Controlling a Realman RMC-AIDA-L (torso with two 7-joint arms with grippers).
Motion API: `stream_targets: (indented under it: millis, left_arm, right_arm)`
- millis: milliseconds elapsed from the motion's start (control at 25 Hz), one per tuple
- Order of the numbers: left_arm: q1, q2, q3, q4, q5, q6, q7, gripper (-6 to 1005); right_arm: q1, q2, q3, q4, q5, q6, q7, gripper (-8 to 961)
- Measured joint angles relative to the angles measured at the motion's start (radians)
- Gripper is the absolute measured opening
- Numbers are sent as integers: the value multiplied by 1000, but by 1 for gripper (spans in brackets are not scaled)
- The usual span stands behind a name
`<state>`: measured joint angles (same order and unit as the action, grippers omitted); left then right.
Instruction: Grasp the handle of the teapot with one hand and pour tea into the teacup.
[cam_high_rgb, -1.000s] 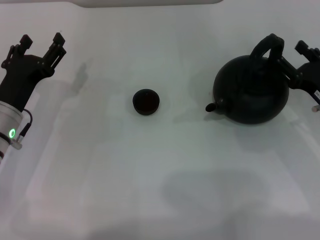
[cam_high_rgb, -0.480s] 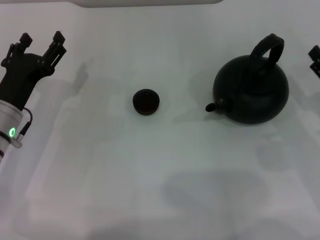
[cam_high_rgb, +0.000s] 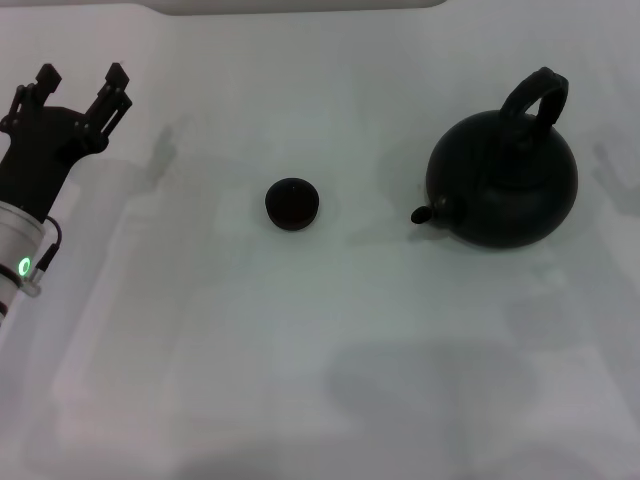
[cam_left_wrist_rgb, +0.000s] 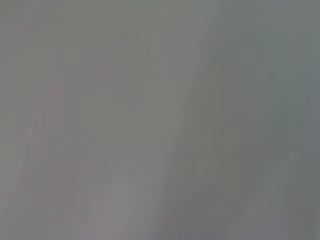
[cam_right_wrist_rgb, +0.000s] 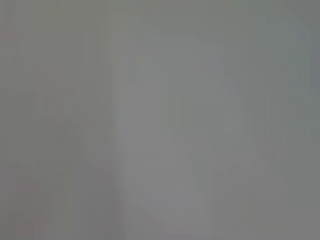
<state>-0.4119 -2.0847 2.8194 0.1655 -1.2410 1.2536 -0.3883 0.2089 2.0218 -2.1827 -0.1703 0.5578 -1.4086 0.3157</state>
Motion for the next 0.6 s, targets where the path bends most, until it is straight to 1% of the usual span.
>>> stream_targets:
  millis: [600]
  left_arm:
    - [1,2,0,0,0,9,0,892]
  right_arm:
    - [3,0,0,0,1,6,-7,877]
